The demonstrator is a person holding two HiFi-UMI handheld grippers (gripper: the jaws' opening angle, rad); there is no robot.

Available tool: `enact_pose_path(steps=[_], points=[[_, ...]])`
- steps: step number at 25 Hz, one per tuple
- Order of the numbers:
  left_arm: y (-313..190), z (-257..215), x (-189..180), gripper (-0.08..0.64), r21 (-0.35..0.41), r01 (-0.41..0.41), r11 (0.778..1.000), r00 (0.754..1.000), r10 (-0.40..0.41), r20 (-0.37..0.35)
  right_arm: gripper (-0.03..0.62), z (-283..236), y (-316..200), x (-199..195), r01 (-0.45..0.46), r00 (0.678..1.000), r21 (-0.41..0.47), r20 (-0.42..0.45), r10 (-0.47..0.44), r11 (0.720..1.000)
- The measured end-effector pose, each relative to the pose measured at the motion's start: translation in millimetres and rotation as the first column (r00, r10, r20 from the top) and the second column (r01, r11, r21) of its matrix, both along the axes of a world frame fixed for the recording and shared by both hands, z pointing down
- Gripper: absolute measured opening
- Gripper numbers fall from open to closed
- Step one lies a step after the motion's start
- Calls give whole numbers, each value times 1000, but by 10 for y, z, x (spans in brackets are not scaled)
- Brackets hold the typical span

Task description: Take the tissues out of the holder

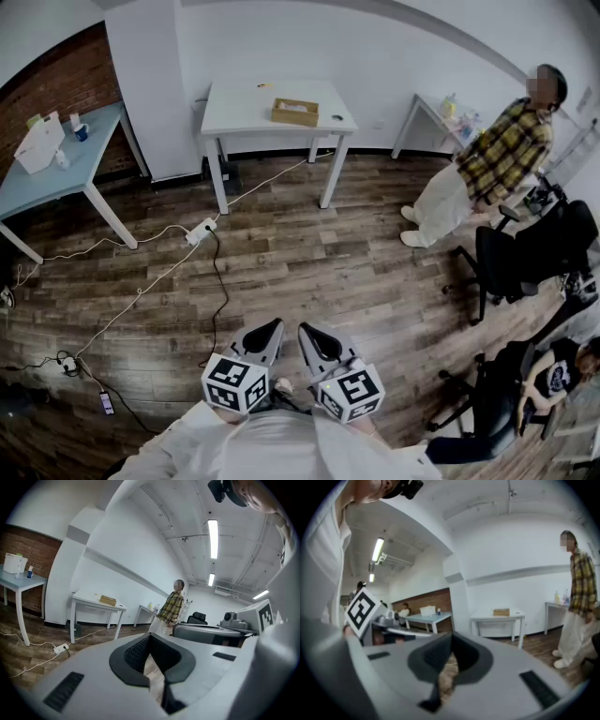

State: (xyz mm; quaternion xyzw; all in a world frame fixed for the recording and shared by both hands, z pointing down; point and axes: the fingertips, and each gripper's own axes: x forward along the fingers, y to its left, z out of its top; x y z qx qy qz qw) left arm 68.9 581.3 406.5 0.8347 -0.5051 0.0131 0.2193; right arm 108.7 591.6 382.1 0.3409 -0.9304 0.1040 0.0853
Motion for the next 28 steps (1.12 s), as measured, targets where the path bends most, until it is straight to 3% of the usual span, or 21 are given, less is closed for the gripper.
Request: enact_pose_path(steps=[28], points=[[-197,-60,-16,15,27,-17,1000,1000,16,6,11,-1,-188,58,-18,998,-11,63,18,1000]])
